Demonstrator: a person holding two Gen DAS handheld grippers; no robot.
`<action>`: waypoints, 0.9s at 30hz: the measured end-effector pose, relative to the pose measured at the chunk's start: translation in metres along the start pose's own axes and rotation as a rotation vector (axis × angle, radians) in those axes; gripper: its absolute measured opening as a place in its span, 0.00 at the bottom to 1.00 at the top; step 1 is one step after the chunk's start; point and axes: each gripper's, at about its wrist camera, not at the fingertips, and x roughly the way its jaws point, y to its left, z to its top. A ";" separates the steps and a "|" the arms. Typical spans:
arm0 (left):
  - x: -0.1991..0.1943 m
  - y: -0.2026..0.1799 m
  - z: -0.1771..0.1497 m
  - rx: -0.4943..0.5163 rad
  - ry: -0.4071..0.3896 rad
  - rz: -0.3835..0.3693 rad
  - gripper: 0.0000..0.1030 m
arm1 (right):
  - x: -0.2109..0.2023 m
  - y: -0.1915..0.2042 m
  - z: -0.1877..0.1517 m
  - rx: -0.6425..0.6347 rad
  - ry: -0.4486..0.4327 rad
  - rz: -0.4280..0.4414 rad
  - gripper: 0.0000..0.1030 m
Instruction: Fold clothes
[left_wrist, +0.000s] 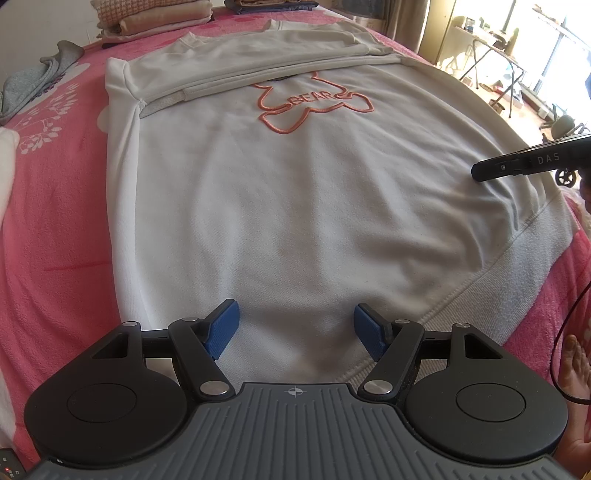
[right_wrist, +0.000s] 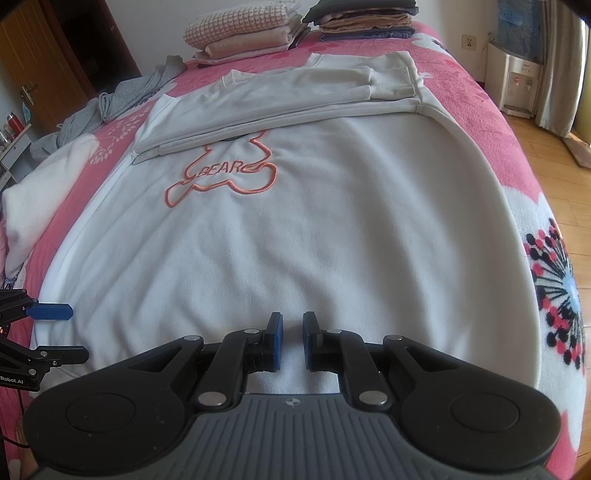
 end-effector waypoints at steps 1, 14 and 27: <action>0.000 0.000 0.000 0.000 0.000 0.000 0.68 | 0.000 0.000 0.000 0.000 0.000 0.000 0.12; 0.000 0.000 0.000 0.000 0.000 0.001 0.68 | 0.000 0.001 0.000 0.003 -0.001 0.000 0.12; -0.007 0.010 0.016 -0.039 -0.021 0.035 0.74 | 0.001 0.003 0.001 -0.001 -0.006 0.002 0.12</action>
